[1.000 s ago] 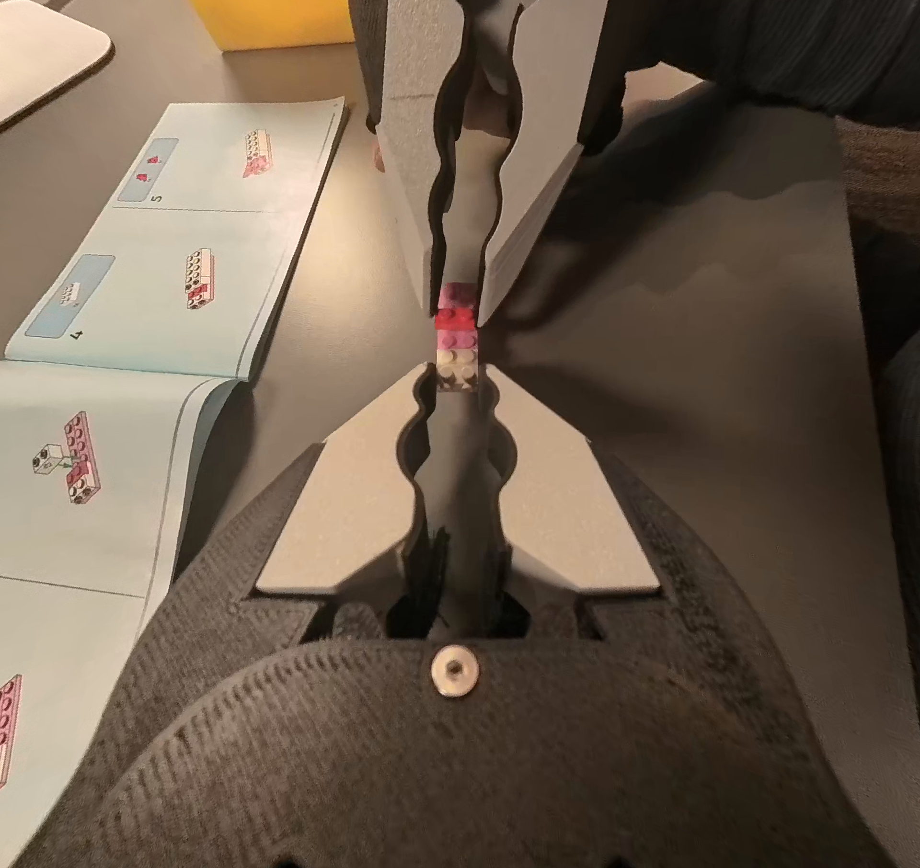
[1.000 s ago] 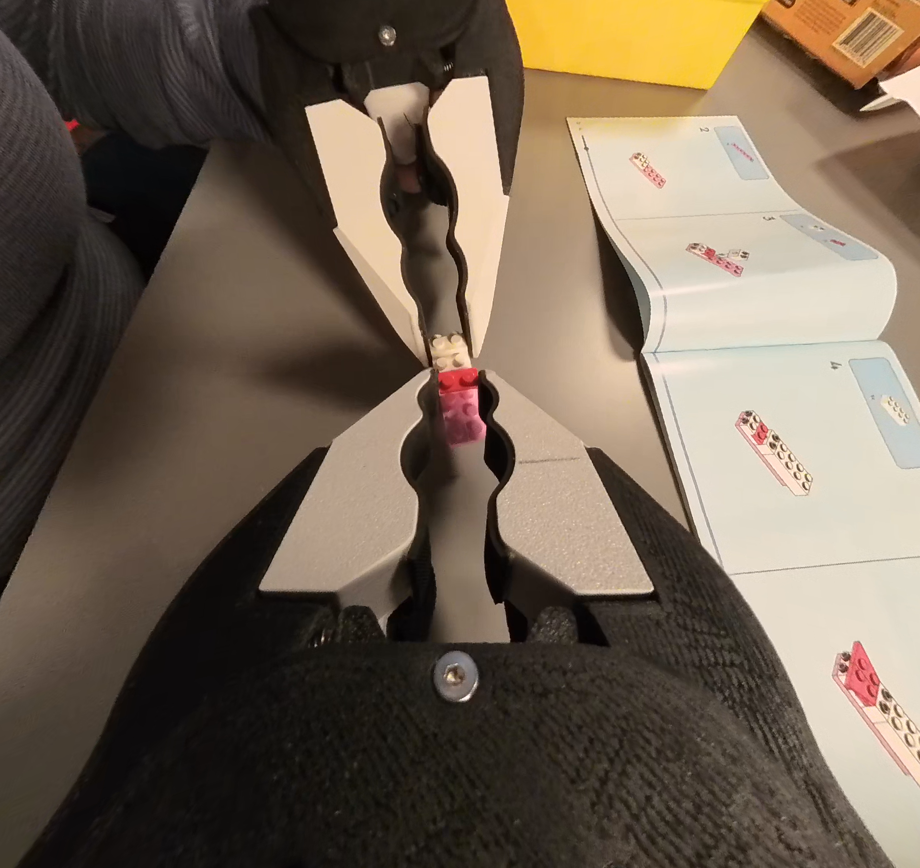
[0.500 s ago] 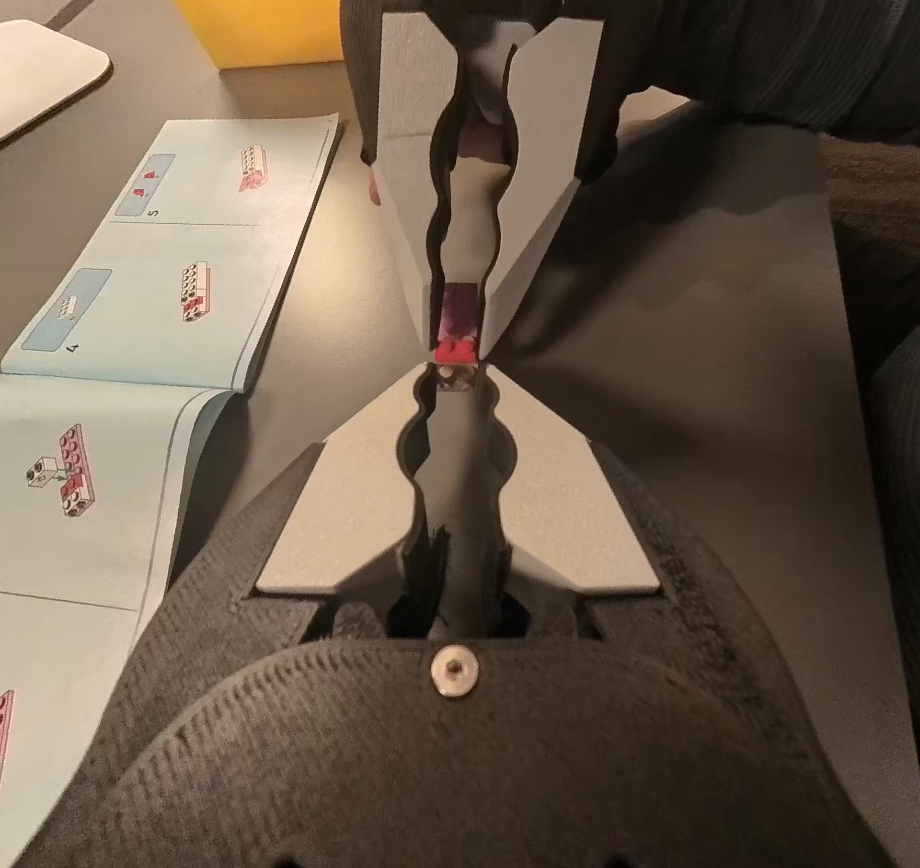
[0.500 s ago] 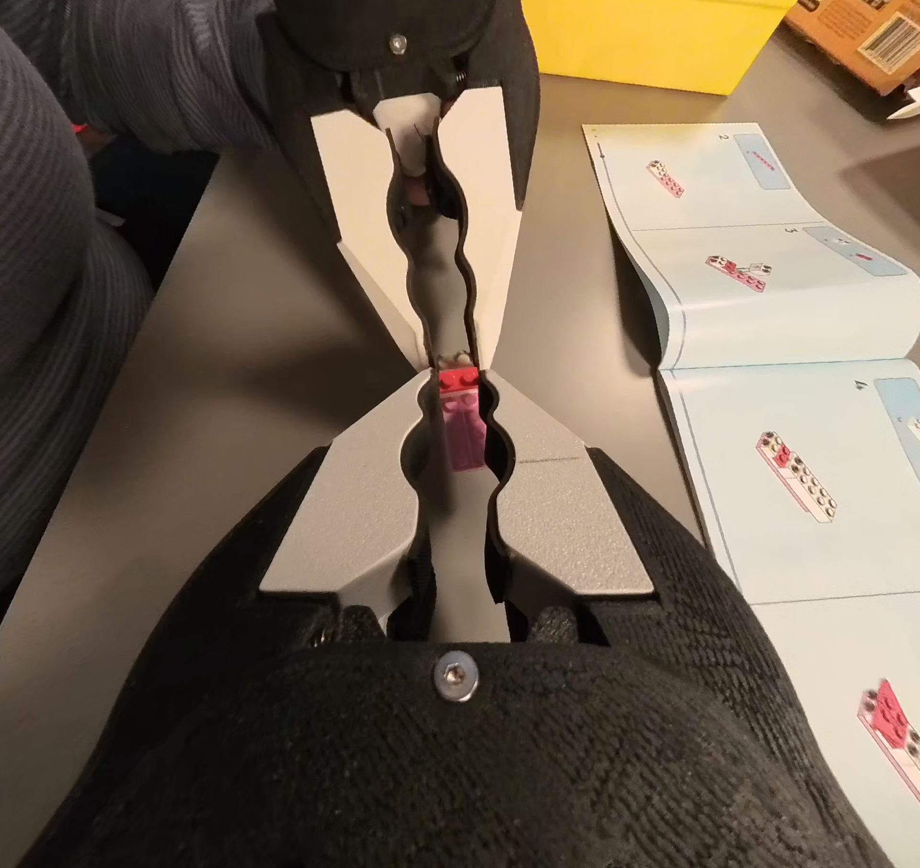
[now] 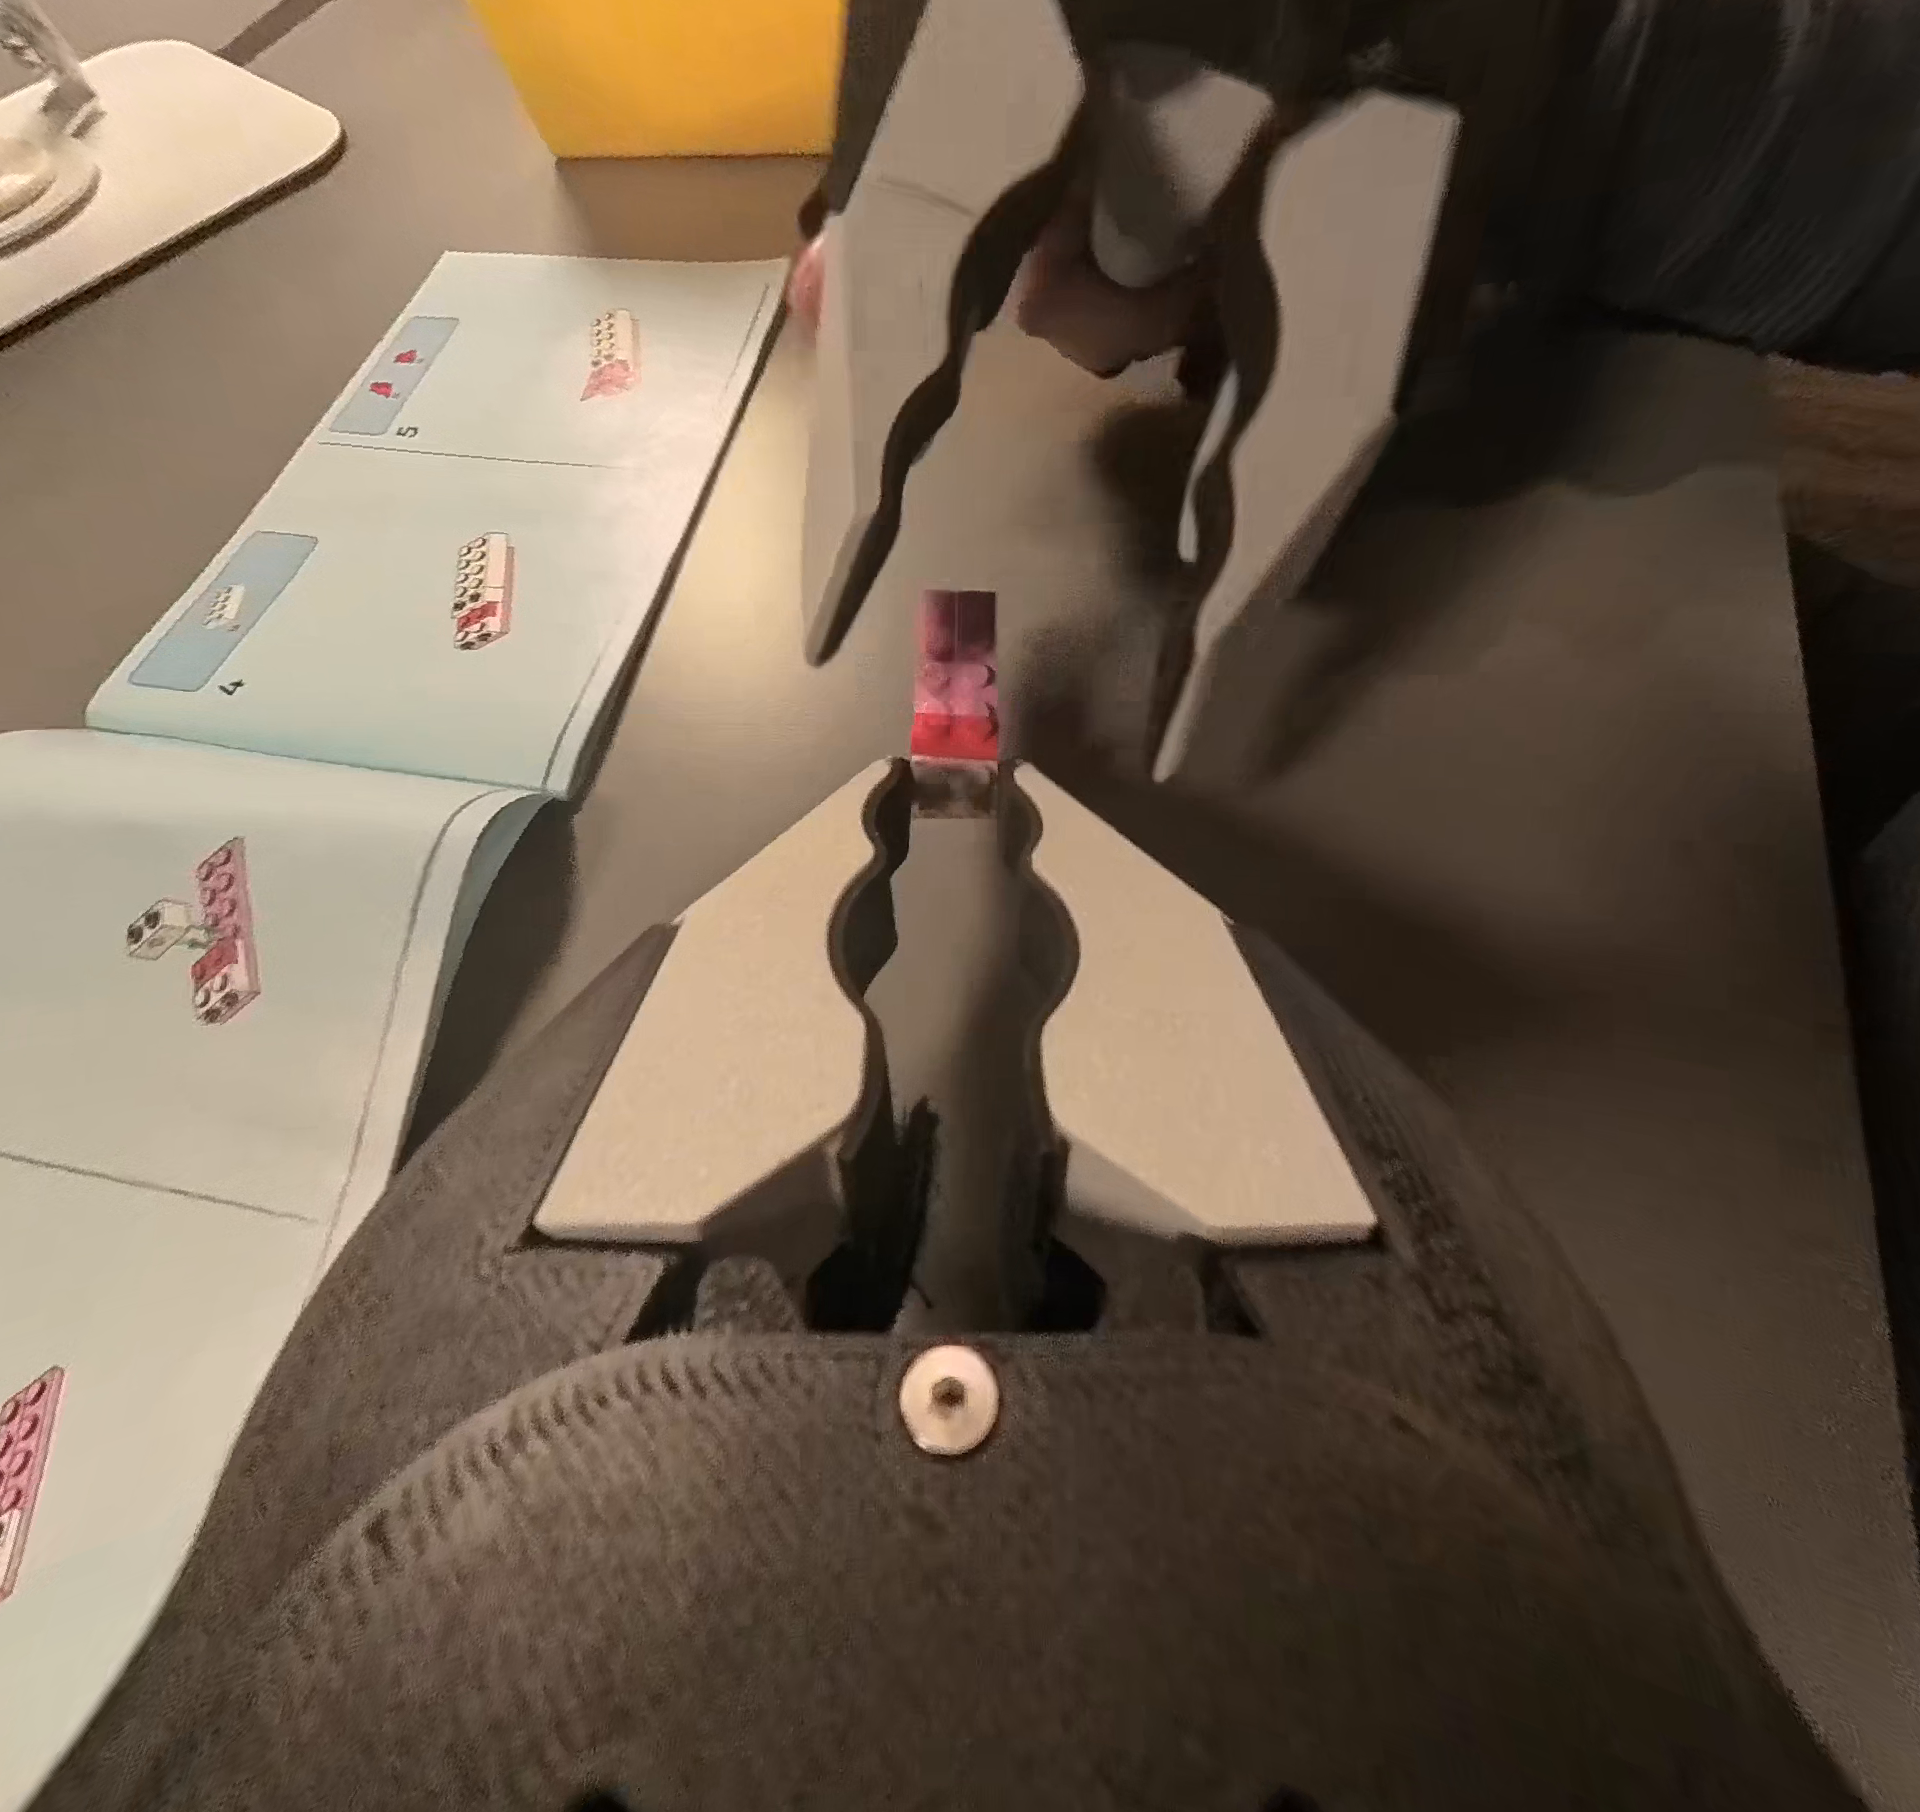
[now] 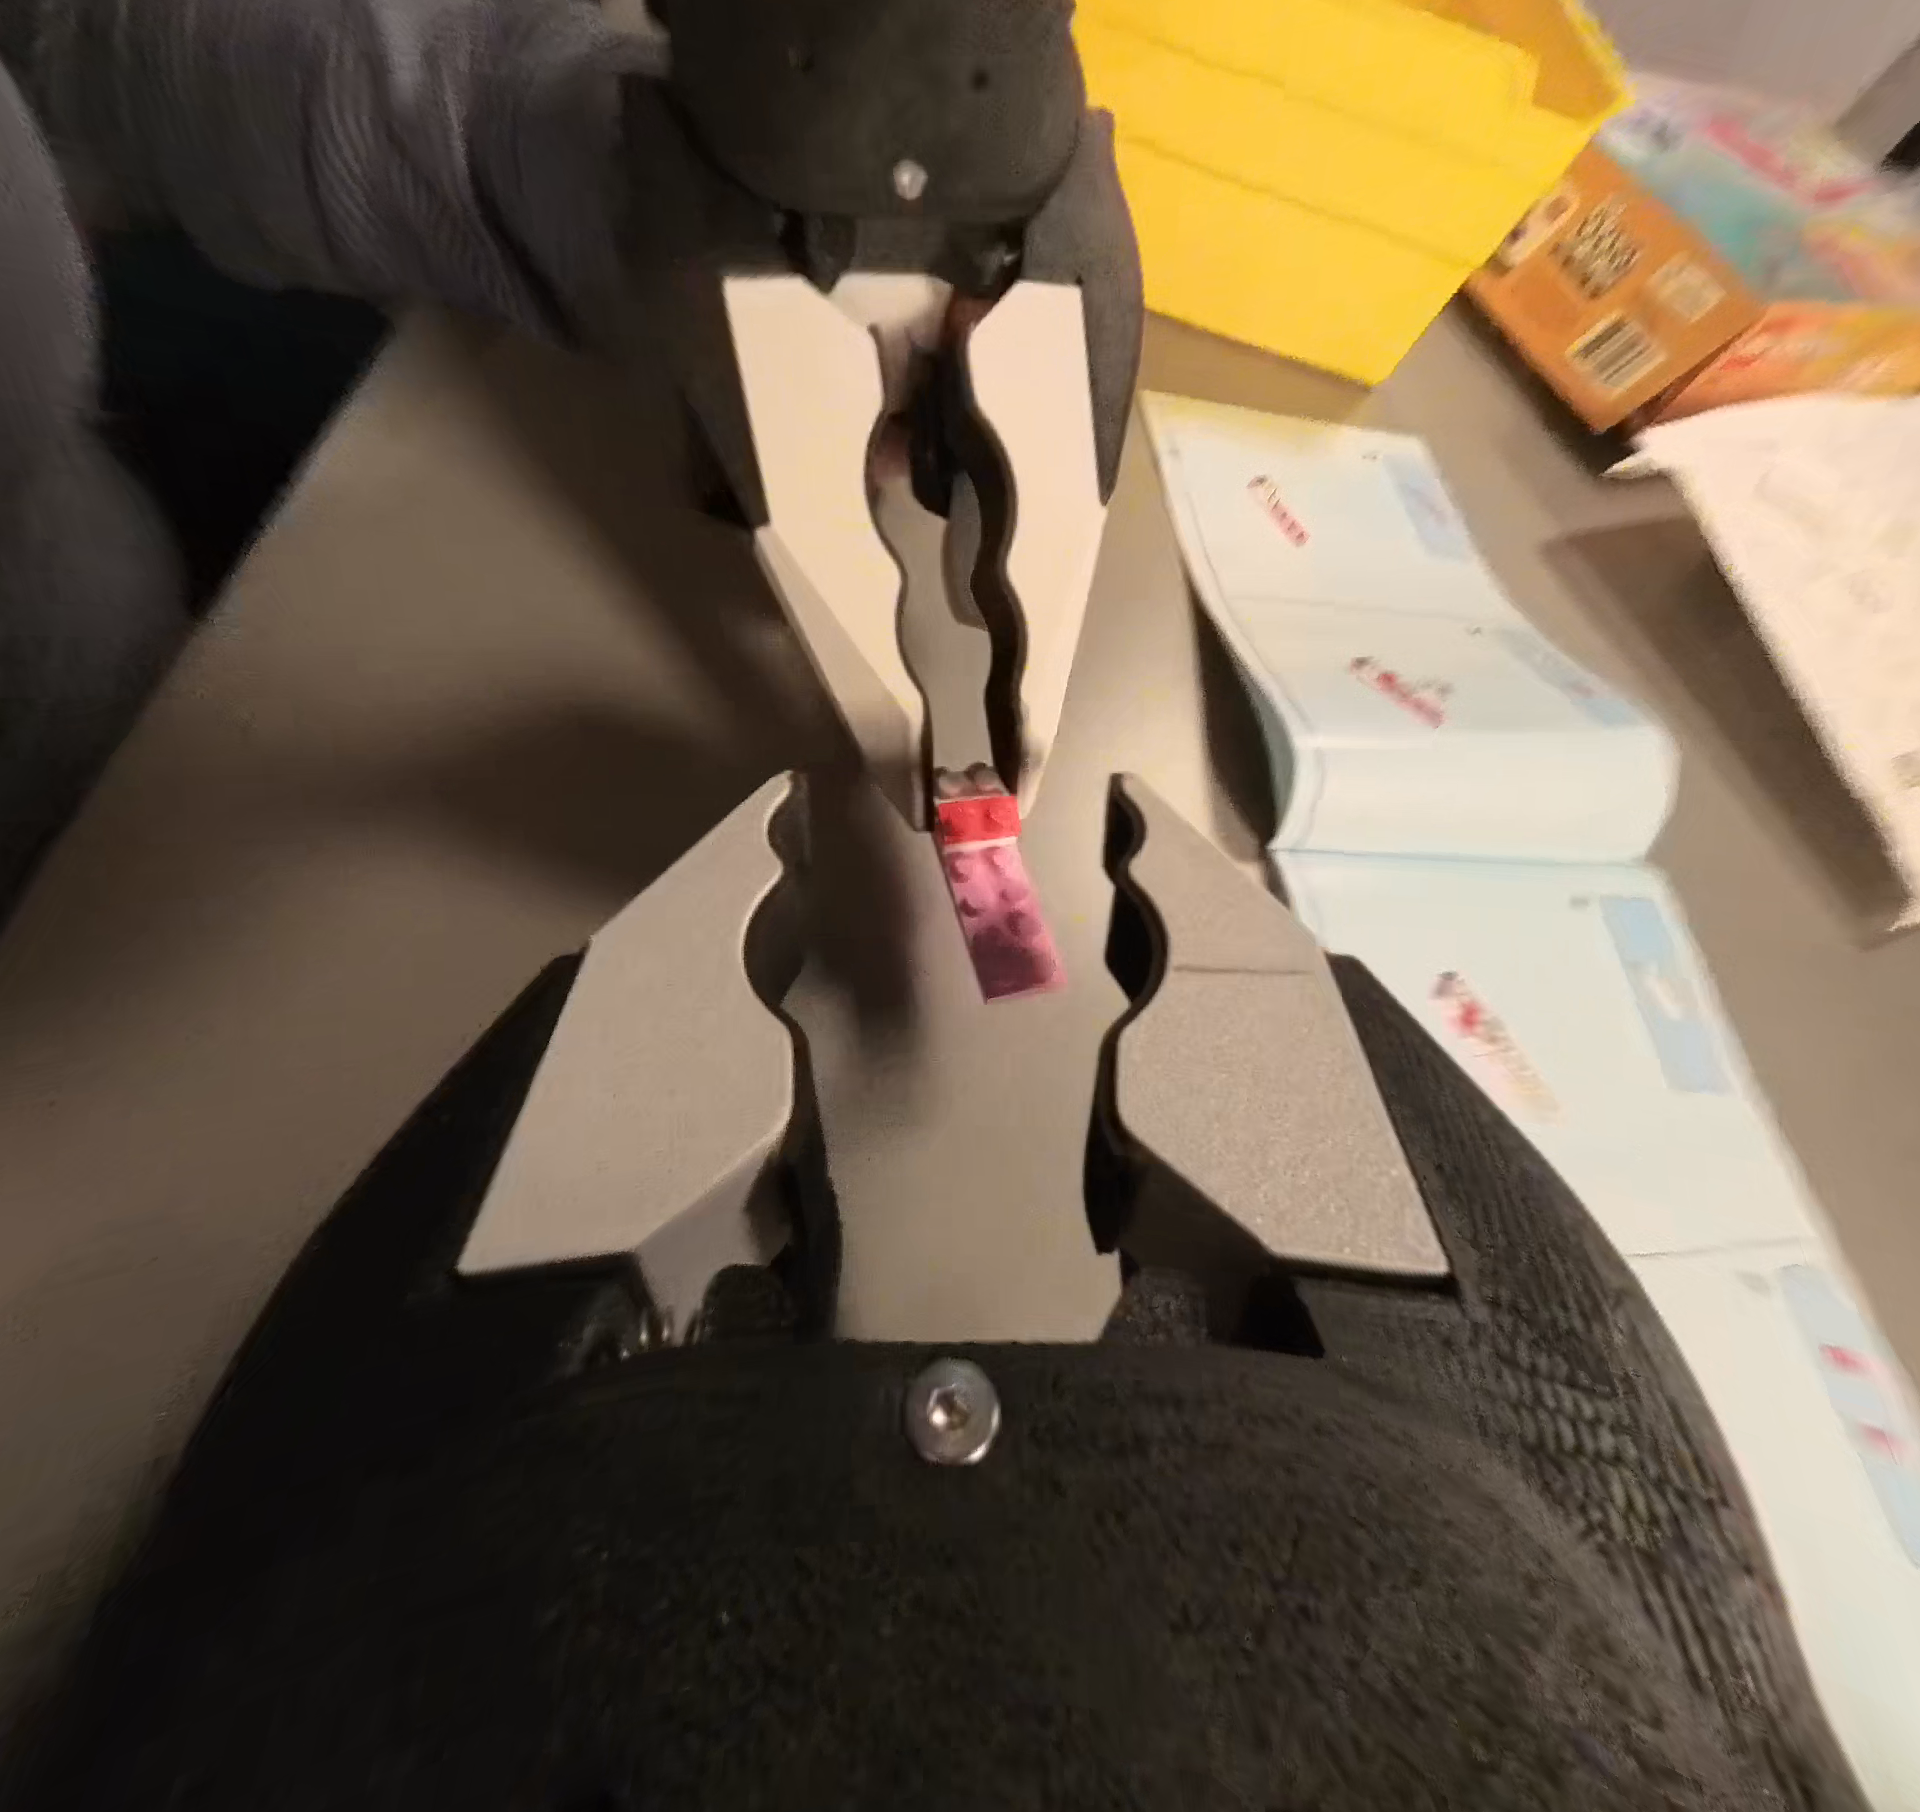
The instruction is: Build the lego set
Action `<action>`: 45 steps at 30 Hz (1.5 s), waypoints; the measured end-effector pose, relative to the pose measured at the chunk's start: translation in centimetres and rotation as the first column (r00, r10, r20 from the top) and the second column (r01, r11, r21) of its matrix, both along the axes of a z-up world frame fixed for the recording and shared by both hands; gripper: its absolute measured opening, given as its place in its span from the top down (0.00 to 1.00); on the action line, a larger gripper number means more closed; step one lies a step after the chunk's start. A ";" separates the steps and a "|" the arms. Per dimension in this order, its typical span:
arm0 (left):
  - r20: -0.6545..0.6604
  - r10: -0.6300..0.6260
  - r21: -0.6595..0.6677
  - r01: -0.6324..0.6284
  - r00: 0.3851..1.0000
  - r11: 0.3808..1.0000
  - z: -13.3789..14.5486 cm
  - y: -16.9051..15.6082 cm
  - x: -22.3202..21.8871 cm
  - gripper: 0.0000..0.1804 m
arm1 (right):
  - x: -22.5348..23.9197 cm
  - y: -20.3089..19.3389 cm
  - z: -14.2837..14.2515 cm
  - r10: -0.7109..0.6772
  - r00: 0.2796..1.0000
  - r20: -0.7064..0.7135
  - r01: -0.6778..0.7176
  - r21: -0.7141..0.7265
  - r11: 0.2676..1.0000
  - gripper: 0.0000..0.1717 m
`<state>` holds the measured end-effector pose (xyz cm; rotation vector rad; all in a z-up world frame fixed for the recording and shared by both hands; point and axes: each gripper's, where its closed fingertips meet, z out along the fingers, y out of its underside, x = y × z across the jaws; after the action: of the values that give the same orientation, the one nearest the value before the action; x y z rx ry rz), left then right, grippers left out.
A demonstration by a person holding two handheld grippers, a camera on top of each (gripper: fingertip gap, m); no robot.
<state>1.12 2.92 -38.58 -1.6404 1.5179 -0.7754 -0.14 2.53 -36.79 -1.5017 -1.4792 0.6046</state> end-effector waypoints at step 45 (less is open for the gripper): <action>0.098 0.109 -0.296 -0.076 0.989 0.952 1.0 1.2 -1.1 0.87 | -0.1 3.9 0.2 -0.271 0.929 0.253 -0.091 0.864 0.496 0.94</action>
<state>0.02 4.17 -37.59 -1.8324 1.2830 -1.0619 -0.28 6.43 -36.54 -0.8447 -1.5803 -0.5269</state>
